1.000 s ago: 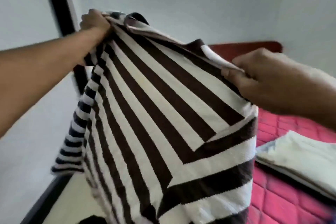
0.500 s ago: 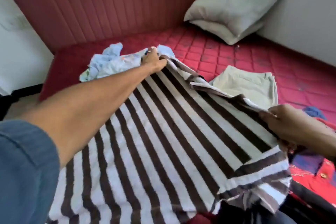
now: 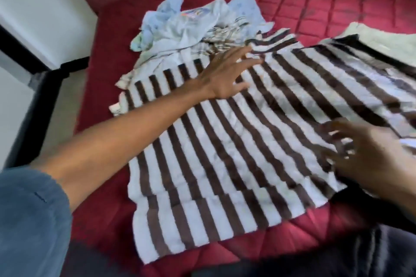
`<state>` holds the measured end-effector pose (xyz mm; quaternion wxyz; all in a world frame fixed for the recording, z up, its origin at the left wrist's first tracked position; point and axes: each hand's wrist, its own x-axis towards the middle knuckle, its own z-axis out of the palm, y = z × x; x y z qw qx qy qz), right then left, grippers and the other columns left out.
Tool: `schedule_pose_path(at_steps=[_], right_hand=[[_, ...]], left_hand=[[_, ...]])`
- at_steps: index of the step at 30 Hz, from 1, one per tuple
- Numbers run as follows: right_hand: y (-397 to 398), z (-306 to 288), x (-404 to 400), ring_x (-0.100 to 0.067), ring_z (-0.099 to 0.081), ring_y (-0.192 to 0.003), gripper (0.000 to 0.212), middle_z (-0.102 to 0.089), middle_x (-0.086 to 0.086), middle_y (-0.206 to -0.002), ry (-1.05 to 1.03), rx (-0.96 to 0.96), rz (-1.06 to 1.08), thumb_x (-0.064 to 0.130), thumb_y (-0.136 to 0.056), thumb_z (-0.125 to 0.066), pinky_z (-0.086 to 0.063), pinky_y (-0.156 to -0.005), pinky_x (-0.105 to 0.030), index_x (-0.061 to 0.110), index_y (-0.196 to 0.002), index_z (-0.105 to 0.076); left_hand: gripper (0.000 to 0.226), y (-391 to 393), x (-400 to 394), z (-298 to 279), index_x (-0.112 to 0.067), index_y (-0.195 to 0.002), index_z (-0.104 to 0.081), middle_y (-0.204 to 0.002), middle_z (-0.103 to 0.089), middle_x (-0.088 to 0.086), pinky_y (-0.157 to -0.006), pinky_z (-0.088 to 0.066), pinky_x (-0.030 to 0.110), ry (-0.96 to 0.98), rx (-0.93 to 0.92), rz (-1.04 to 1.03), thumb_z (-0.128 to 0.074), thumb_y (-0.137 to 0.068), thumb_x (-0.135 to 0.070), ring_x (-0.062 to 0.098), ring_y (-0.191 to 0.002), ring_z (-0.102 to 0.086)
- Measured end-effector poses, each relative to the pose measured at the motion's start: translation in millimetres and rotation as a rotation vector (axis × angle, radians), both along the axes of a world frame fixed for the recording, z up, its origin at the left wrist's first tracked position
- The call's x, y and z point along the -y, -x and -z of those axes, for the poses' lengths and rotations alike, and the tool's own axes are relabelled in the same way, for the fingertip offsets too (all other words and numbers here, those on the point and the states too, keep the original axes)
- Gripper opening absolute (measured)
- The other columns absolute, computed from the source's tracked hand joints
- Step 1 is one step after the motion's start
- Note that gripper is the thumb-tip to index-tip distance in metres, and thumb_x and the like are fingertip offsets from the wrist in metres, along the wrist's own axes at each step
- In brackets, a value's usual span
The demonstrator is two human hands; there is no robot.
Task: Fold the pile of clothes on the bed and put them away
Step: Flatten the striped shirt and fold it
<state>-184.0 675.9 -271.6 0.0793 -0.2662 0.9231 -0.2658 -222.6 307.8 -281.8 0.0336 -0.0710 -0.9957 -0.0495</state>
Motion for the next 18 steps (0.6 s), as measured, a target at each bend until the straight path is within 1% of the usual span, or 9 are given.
schedule_pose_path(at_steps=[1,2,4,6,9,11,13,15,18], right_hand=[[-21.0,1.7,29.9,0.002,-0.063,-0.074,0.036,-0.070,0.017,-0.095,-0.004,0.034,-0.137,0.048,-0.080,-0.082,-0.052,-0.074,-0.010,0.046,-0.114,-0.068],[-51.3,6.0,52.4,0.004,-0.063,-0.081,0.040,-0.070,0.017,-0.103,-0.044,0.065,-0.261,0.043,-0.080,-0.085,-0.048,-0.080,-0.006,0.039,-0.117,-0.070],[-98.4,23.2,91.0,0.001,-0.060,-0.106,0.049,-0.063,0.020,-0.123,-0.064,0.122,-0.503,0.044,-0.084,-0.083,-0.049,-0.092,-0.014,0.037,-0.129,-0.064],[-118.7,44.1,117.4,-0.007,-0.051,-0.125,0.065,-0.055,0.018,-0.139,-0.134,0.113,-0.624,0.044,-0.082,-0.082,-0.047,-0.102,-0.027,0.039,-0.141,-0.055],[-145.9,61.6,137.7,-0.014,-0.045,-0.129,0.076,-0.050,0.015,-0.142,-0.215,0.084,-0.684,0.050,-0.077,-0.081,-0.046,-0.104,-0.039,0.039,-0.146,-0.050],[-162.5,66.6,137.7,-0.017,-0.042,-0.133,0.080,-0.046,0.012,-0.145,-0.229,0.035,-0.693,0.051,-0.076,-0.082,-0.042,-0.109,-0.041,0.040,-0.148,-0.048],[-168.5,69.6,130.1,-0.023,-0.037,-0.139,0.091,-0.040,0.005,-0.153,-0.251,-0.031,-0.633,0.056,-0.070,-0.084,-0.034,-0.116,-0.046,0.041,-0.151,-0.044],[-173.2,70.5,121.0,-0.028,-0.036,-0.139,0.092,-0.040,0.000,-0.152,-0.244,-0.116,-0.568,0.062,-0.064,-0.085,-0.035,-0.116,-0.050,0.040,-0.145,-0.048],[-185.1,74.1,103.7,-0.022,-0.045,-0.120,0.053,-0.046,0.005,-0.130,-0.132,-0.163,-0.526,0.053,-0.069,-0.084,-0.046,-0.102,-0.045,0.033,-0.112,-0.061]], left_hand=[[0.063,-36.4,14.7,6.3,-0.029,-0.154,-0.044,-0.161,-0.036,0.011,-0.118,-0.029,0.043,-0.067,-0.023,-0.087,-0.060,-0.097,-0.049,0.032,-0.148,-0.034],[0.055,-82.2,29.7,18.9,-0.026,-0.147,-0.053,-0.150,-0.048,0.010,-0.113,-0.036,0.040,-0.133,-0.084,-0.191,-0.060,-0.097,-0.048,0.032,-0.139,-0.044],[0.034,-194.7,55.4,41.9,-0.020,-0.125,-0.068,-0.117,-0.065,0.000,-0.096,-0.042,0.031,-0.290,-0.152,-0.457,-0.062,-0.098,-0.040,0.029,-0.116,-0.061],[0.019,-284.3,57.8,57.6,-0.022,-0.096,-0.072,-0.088,-0.068,-0.008,-0.079,-0.045,0.031,-0.361,-0.139,-0.779,-0.063,-0.097,-0.040,0.028,-0.093,-0.069],[0.064,-379.8,17.8,63.5,-0.017,-0.078,-0.066,-0.063,-0.069,-0.001,-0.072,-0.058,0.041,-0.599,-0.007,-1.042,-0.043,-0.093,-0.075,0.027,-0.069,-0.072],[0.080,-402.1,-22.1,56.2,-0.015,-0.081,-0.068,-0.068,-0.075,-0.001,-0.077,-0.061,0.041,-0.800,0.229,-1.075,-0.032,-0.090,-0.085,0.018,-0.064,-0.074],[0.080,-395.7,-52.9,53.9,-0.020,-0.082,-0.060,-0.083,-0.074,-0.010,-0.086,-0.059,0.042,-0.931,0.327,-0.982,-0.028,-0.084,-0.094,0.017,-0.078,-0.075],[0.079,-387.0,-74.6,56.5,-0.022,-0.086,-0.068,-0.091,-0.075,-0.016,-0.089,-0.059,0.036,-1.068,0.278,-0.892,-0.043,-0.077,-0.096,0.012,-0.090,-0.074],[0.050,-378.1,-88.7,58.1,-0.026,-0.106,-0.080,-0.098,-0.076,-0.022,-0.084,-0.053,0.011,-1.055,0.175,-0.830,-0.076,-0.078,-0.068,-0.012,-0.095,-0.067]])
